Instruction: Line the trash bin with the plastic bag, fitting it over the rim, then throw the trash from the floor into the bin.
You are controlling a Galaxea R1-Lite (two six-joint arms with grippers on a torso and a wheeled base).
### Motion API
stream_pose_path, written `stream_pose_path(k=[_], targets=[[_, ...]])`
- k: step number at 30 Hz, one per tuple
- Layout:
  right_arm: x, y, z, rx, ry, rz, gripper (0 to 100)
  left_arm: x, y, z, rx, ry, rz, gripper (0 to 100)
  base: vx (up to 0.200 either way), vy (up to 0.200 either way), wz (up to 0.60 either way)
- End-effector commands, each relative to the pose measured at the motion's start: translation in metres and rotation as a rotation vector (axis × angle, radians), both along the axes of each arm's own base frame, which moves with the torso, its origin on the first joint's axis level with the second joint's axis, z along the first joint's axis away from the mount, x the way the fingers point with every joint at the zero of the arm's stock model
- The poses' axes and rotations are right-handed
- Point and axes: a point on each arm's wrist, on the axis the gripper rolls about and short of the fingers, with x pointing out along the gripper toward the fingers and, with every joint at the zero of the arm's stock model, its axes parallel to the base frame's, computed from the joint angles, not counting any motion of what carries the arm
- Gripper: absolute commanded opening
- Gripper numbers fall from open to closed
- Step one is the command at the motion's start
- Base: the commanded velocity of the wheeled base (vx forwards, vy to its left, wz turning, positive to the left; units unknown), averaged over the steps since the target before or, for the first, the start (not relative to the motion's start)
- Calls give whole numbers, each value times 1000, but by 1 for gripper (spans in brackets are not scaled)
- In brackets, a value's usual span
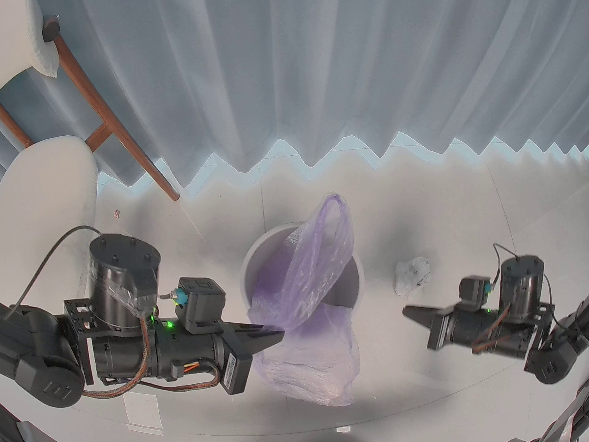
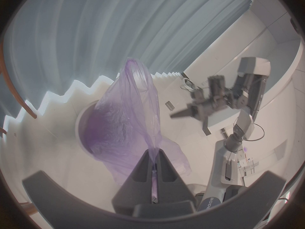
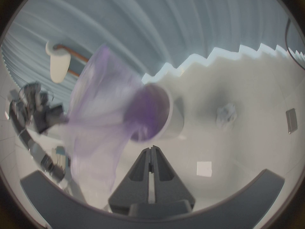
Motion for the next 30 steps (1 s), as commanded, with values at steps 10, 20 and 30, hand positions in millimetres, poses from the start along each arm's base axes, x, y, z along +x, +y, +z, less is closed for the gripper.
stream_pose_path(k=[10,20,30], targets=[[65,16,34,70,-180,-24,0,-4,4,-12,37,24,-25,0,0,0,0],[-1,21,87,259,-80,-74,100,-3,6,-12,39,25,-12,0,0,0,0],[-13,62,121,283,109,-78,100,-2,5,-13,42,26,-12,0,0,0,0]])
